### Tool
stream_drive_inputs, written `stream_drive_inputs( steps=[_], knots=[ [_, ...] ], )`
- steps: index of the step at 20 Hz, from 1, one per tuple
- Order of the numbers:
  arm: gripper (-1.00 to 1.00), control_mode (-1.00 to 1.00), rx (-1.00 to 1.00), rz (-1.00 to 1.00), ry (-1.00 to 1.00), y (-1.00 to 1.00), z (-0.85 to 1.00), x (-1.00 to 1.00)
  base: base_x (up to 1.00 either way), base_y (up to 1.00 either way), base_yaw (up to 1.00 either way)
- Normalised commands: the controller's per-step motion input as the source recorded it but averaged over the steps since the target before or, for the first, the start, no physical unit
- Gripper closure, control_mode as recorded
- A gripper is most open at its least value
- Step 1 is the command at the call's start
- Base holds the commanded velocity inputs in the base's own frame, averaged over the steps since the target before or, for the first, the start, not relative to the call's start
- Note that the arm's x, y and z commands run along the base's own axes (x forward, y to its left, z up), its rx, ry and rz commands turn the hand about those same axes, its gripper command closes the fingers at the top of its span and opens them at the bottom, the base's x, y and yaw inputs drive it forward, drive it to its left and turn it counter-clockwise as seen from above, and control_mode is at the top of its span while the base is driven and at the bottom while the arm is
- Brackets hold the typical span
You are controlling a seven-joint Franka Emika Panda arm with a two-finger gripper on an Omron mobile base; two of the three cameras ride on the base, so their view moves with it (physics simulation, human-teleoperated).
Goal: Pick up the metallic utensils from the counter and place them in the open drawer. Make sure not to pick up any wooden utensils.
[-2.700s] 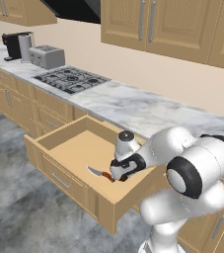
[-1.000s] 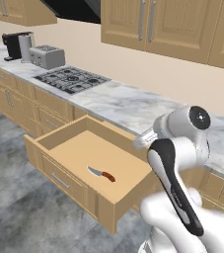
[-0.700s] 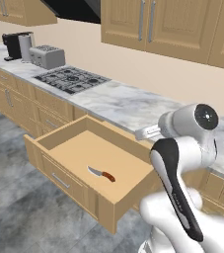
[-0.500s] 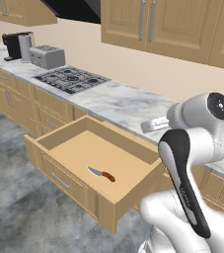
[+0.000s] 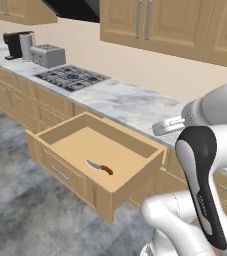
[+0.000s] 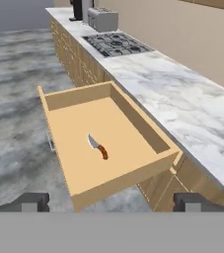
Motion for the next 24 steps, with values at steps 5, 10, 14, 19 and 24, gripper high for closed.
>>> stream_drive_inputs(
  steps=[5, 10, 14, 19, 24],
  knots=[
    [-1.00, 1.00, 0.00, 0.00, 0.00, 0.00, 0.00, 0.00, -1.00, 0.17, 0.05],
    [-1.00, 1.00, 0.00, 0.00, 0.00, 0.00, 0.00, 0.00, -1.00, 0.57, 0.13],
    [-1.00, 1.00, 0.00, 0.00, 0.00, 0.00, 0.00, 0.00, -1.00, 0.90, 0.19],
    [-1.00, 1.00, 0.00, 0.00, 0.00, 0.00, 0.00, 0.00, -0.98, 1.00, 0.20],
    [-1.00, 1.00, 0.00, 0.00, 0.00, 0.00, 0.00, 0.00, -0.59, 1.00, 0.14]
  ],
)
